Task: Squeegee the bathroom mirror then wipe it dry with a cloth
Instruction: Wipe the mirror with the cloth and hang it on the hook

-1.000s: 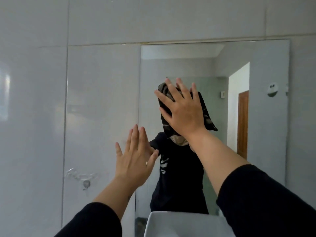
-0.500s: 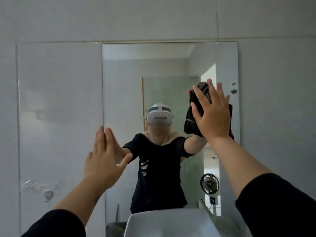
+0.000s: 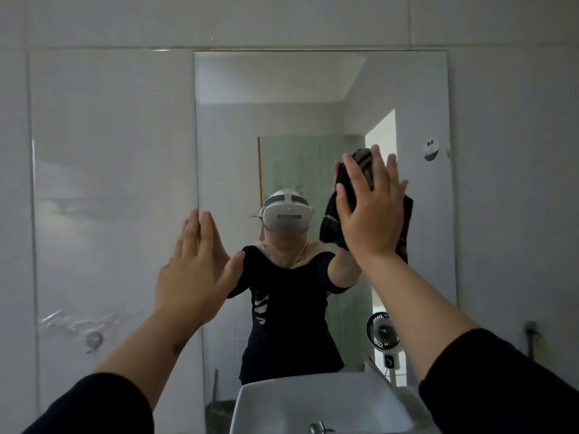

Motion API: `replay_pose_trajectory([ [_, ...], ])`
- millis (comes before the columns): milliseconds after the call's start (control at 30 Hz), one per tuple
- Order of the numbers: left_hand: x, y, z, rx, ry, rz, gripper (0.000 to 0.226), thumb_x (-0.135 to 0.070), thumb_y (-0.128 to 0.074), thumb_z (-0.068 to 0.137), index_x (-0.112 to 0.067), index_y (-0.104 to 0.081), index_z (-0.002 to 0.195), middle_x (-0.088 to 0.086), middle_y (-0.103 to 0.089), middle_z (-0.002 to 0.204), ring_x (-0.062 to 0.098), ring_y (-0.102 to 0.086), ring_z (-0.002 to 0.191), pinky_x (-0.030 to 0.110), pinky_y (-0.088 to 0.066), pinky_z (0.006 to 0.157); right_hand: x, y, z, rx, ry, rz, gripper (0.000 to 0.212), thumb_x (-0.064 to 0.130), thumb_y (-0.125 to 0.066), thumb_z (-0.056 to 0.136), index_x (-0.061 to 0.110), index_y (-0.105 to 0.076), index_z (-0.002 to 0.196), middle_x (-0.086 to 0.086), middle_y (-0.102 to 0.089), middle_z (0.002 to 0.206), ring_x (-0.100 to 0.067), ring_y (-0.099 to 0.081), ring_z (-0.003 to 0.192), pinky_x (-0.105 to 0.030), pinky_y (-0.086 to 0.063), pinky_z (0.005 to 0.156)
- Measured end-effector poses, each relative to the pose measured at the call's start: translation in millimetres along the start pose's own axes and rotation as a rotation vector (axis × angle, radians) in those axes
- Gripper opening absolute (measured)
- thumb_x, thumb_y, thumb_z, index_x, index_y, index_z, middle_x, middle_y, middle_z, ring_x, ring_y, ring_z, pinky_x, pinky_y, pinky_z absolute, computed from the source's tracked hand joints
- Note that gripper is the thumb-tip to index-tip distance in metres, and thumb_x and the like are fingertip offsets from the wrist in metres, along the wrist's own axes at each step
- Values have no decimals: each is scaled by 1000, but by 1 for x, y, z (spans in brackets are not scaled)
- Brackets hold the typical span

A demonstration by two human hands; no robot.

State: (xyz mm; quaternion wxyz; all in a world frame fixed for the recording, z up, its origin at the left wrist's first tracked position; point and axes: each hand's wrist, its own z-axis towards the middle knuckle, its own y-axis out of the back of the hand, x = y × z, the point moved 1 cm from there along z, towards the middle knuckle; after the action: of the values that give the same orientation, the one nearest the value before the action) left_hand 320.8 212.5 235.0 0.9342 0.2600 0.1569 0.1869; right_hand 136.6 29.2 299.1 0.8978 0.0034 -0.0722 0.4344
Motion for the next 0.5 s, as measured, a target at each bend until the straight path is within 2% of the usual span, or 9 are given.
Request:
replay_pose_trajectory([
  [133, 4, 5, 1, -12, -23, -45, 75, -61, -24, 91, -28, 11, 149, -9, 12, 159, 13, -1, 146, 47, -38, 103, 58, -15, 5, 30, 135, 50, 44, 36, -47, 96, 31, -45, 139, -10, -36, 152, -37, -28, 141, -60, -28, 111],
  [267, 17, 2, -10, -45, -22, -76, 71, -55, -22, 94, -25, 8, 150, -6, 6, 160, 12, 0, 147, 42, -27, 113, 120, -31, 3, 83, 299, 80, 43, 34, -50, 95, 33, -46, 138, -8, -37, 152, -37, -30, 141, -59, -27, 110],
  [367, 29, -8, -32, 2, 2, -28, 71, -56, -16, 93, -23, 12, 149, -4, 13, 159, 13, 11, 146, 44, -16, 118, 156, -41, -15, 114, 437, 92, 42, 35, -49, 95, 33, -48, 137, -6, -40, 150, -34, -34, 139, -59, -30, 109],
  [500, 31, -19, -53, 73, 37, -41, 71, -52, -23, 95, -26, 18, 147, -7, 22, 157, 12, 20, 144, 47, -6, 119, 166, -45, -39, 120, 490, 111, 40, 33, -50, 95, 31, -50, 135, -6, -42, 149, -33, -37, 138, -57, -32, 109],
])
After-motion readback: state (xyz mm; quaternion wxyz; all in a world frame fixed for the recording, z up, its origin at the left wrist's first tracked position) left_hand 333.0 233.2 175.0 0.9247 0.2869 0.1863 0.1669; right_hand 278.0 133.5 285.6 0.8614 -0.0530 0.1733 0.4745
